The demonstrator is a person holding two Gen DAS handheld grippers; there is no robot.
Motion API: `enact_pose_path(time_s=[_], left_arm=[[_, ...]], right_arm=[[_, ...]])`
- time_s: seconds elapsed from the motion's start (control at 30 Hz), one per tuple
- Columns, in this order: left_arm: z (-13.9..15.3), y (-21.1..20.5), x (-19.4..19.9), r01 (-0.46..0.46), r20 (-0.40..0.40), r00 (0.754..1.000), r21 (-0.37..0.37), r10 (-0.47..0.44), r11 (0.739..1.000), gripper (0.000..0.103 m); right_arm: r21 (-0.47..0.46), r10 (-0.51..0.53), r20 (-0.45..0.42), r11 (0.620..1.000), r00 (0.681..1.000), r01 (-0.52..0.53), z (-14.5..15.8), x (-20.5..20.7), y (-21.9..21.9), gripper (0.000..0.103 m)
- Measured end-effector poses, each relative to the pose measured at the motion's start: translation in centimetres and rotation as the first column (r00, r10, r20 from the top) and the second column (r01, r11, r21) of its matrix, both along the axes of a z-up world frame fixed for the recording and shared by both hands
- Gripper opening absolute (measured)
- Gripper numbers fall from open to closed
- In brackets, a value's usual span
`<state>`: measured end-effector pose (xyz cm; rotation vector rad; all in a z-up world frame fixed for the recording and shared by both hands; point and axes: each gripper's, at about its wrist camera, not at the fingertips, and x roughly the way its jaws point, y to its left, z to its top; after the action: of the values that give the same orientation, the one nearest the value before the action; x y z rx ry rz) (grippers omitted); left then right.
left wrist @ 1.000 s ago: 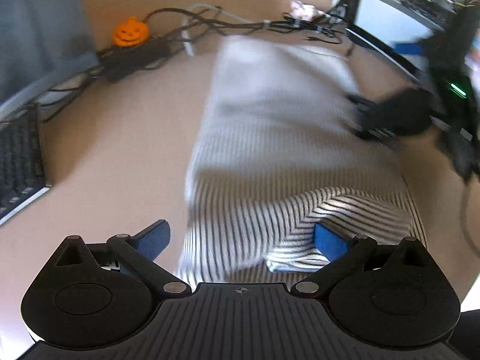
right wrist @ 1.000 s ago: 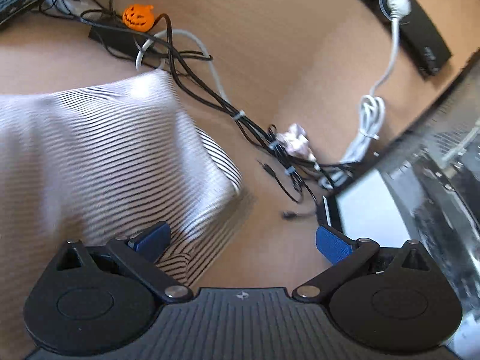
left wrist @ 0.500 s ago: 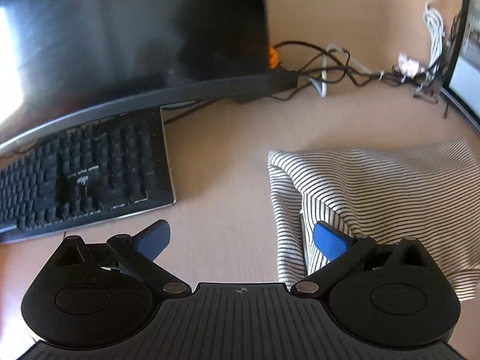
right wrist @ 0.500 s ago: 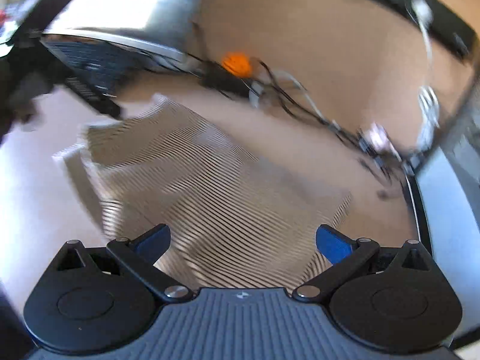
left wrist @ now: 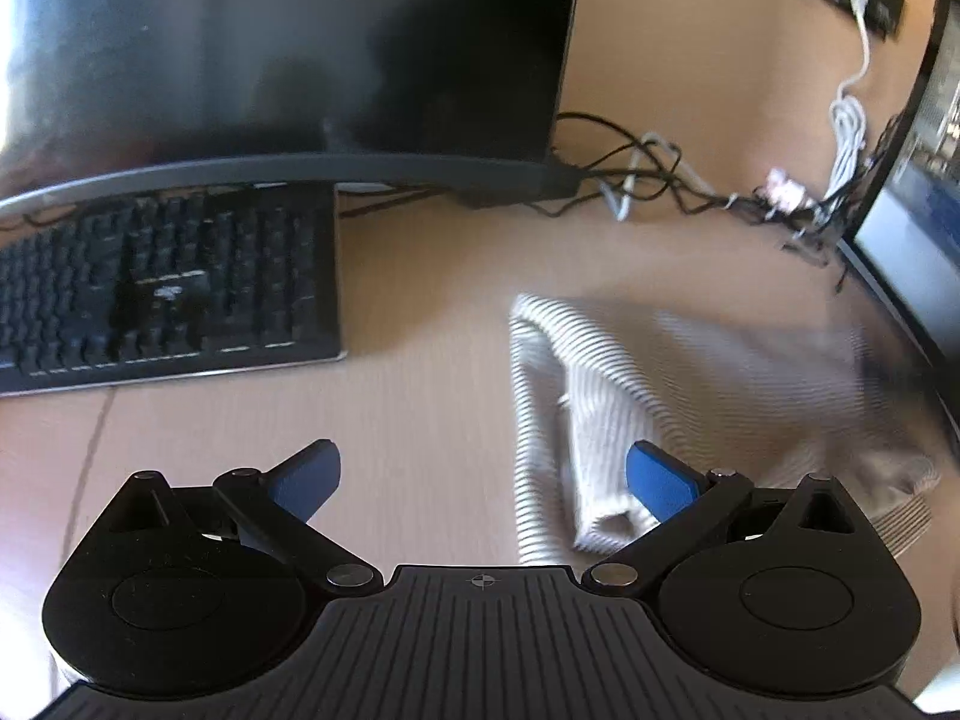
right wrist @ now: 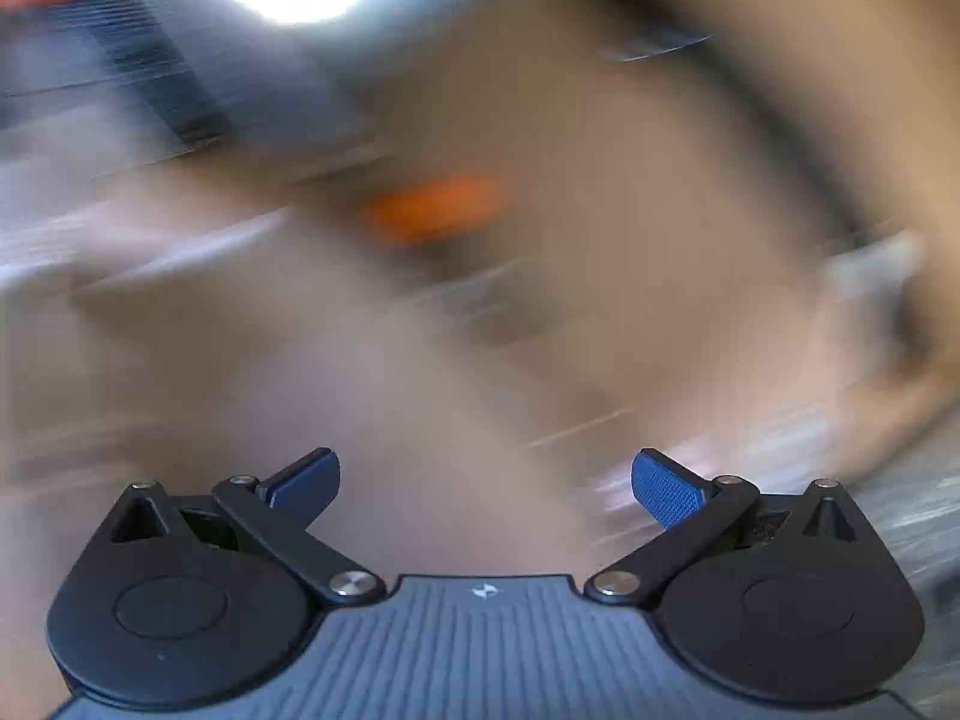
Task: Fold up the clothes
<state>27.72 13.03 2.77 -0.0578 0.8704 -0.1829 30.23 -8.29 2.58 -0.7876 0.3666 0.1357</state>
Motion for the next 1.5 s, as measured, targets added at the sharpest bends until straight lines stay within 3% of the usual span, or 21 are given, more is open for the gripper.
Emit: enact_pose_path(time_s=[0.03, 0.07, 0.1, 0.13, 0.2, 0.27, 0.37, 0.47, 0.6, 0.73, 0.9, 1.07, 1.17, 1.27, 1.33, 1.5], left_arm=[[0.1, -0.4, 0.1, 0.008, 0.0, 1.0, -0.014, -0.008, 1.0, 0.103], [0.1, -1.0, 0.2, 0.024, -0.003, 1.0, -0.032, -0.024, 0.999, 0.103], [0.1, -1.6, 0.4, 0.049, -0.006, 0.999, -0.051, -0.049, 0.997, 0.103], [0.0, -2.2, 0.5, 0.071, -0.008, 0.997, -0.066, -0.072, 0.995, 0.103], [-0.3, -3.4, 0.9, 0.09, -0.014, 0.996, -0.06, -0.091, 0.994, 0.103], [-1.0, -4.3, 1.5, 0.089, -0.028, 0.996, -0.03, -0.089, 0.996, 0.103], [-1.4, -5.0, 2.0, 0.112, -0.047, 0.993, -0.004, -0.112, 0.994, 0.103], [-1.2, -5.2, 1.1, 0.179, -0.032, 0.984, 0.034, -0.178, 0.983, 0.103], [-1.2, -4.5, -0.1, 0.231, -0.036, 0.973, 0.068, -0.229, 0.971, 0.103], [-1.5, -4.3, -0.3, 0.244, -0.065, 0.969, 0.076, -0.239, 0.967, 0.103], [-0.3, -5.3, -1.0, 0.295, -0.035, 0.956, 0.066, -0.293, 0.953, 0.103], [0.9, -6.7, -1.1, 0.314, -0.009, 0.949, 0.037, -0.314, 0.949, 0.103], [0.9, -8.1, -0.7, 0.309, -0.017, 0.951, 0.07, -0.309, 0.948, 0.103], [0.3, -9.3, 0.3, 0.289, -0.031, 0.957, 0.124, -0.287, 0.949, 0.103], [-0.4, -10.0, 1.4, 0.265, -0.046, 0.964, 0.155, -0.261, 0.952, 0.103], [-2.6, -10.6, 6.0, 0.113, -0.069, 0.993, 0.239, -0.099, 0.964, 0.103]], right_arm=[[0.024, -0.107, 0.137, 0.994, 0.985, 0.105, 1.8, 2.7, -0.6, 0.103], [0.118, -0.185, 0.141, 0.979, 0.973, 0.169, 3.9, 4.7, -1.7, 0.103], [0.229, -0.212, 0.077, 0.955, 0.974, 0.19, 6.0, 6.2, -3.0, 0.103], [0.322, -0.175, -0.023, 0.931, 0.984, 0.173, 7.5, 7.1, -4.1, 0.103], [0.389, -0.038, -0.2, 0.914, 0.979, 0.115, 7.7, 7.1, -5.1, 0.103], [0.394, 0.105, -0.317, 0.918, 0.942, 0.03, 5.3, 4.7, -5.0, 0.103], [0.371, 0.255, -0.444, 0.925, 0.859, -0.083, 0.8, -0.6, -4.5, 0.103], [0.339, 0.3, -0.501, 0.931, 0.812, -0.136, -2.3, -5.5, -5.2, 0.103], [0.297, 0.258, -0.554, 0.949, 0.791, -0.102, -5.0, -8.6, -7.2, 0.103], [0.194, 0.147, -0.502, 0.979, 0.853, -0.055, -7.2, -8.9, -7.9, 0.103], [0.248, 0.049, -0.407, 0.967, 0.912, 0.059, -6.0, -5.5, -7.2, 0.103], [0.344, 0.086, -0.345, 0.938, 0.935, 0.041, -4.0, 0.9, -5.2, 0.103], [0.391, -0.089, -0.243, 0.902, 0.966, 0.182, -1.6, 5.8, -5.7, 0.103], [0.451, -0.275, -0.146, 0.837, 0.95, 0.311, 0.8, 10.8, -6.2, 0.103], [0.5, -0.204, -0.178, 0.824, 0.963, 0.267, 1.2, 10.5, -7.3, 0.103], [0.434, -0.096, -0.238, 0.88, 0.966, 0.195, -1.1, 7.2, -8.4, 0.103]])
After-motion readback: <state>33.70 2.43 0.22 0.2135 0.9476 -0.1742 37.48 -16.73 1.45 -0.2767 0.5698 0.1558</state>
